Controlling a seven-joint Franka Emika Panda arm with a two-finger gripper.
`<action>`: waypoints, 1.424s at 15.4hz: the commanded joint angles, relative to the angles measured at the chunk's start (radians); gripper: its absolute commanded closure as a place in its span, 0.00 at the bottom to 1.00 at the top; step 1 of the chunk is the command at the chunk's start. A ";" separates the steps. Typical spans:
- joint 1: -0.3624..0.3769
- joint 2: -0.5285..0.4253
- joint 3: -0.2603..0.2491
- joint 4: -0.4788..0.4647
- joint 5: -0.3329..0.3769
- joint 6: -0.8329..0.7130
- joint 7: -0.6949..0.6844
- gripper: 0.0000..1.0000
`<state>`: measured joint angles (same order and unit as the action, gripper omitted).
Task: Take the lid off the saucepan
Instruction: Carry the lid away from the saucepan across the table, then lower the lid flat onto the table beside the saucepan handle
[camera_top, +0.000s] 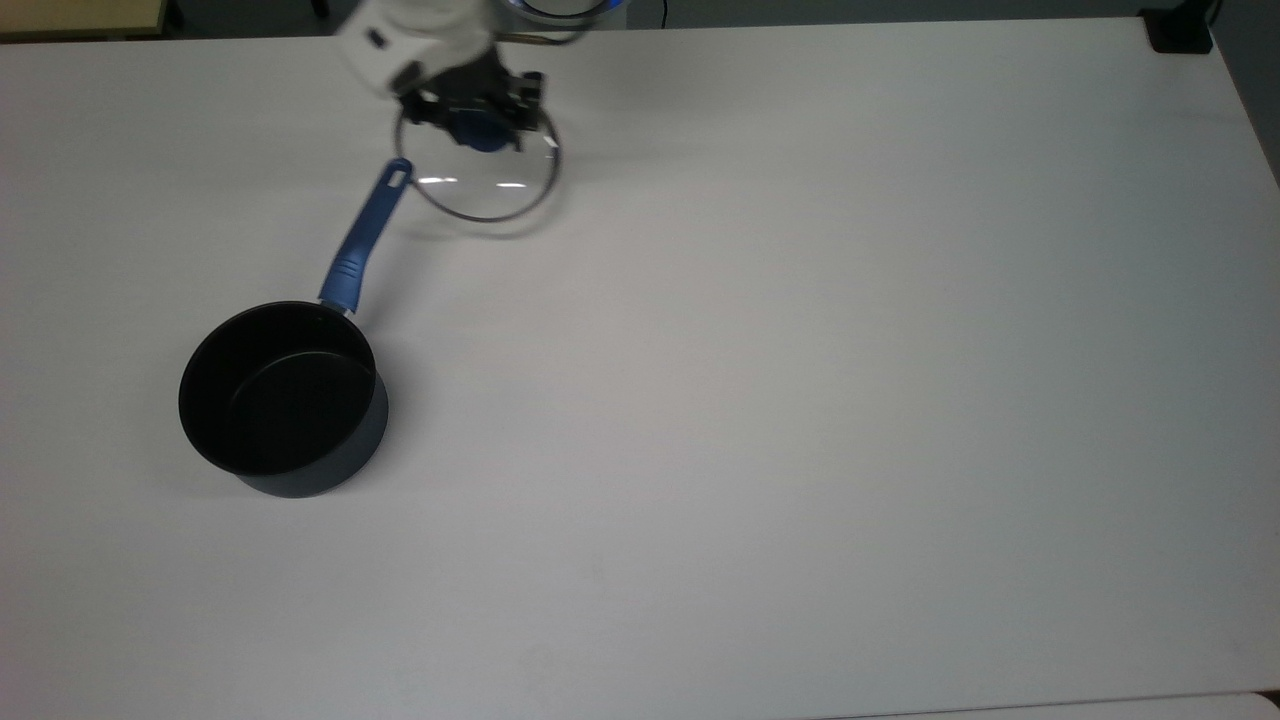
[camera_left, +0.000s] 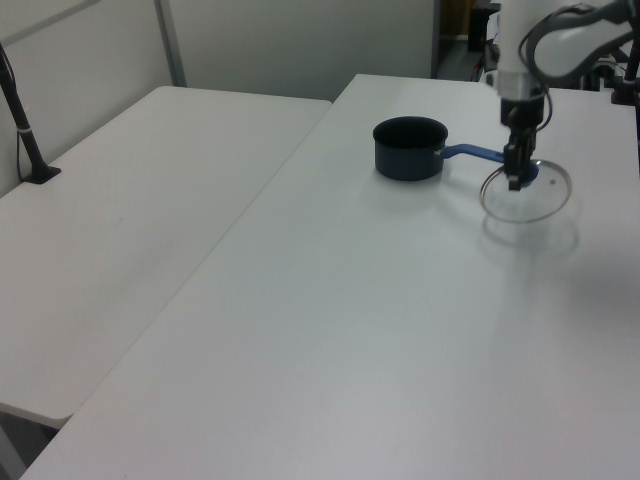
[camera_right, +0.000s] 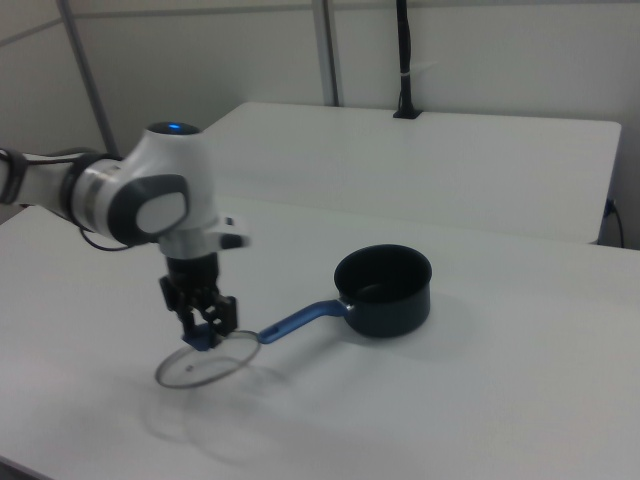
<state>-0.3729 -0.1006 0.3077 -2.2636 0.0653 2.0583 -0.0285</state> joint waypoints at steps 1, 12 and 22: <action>0.025 0.063 0.097 0.087 0.010 0.002 0.281 0.68; 0.114 0.254 0.100 0.159 -0.064 0.154 0.470 0.67; 0.086 0.315 0.093 0.156 -0.245 0.137 0.464 0.00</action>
<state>-0.2836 0.1732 0.4122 -2.1142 -0.1350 2.1983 0.4156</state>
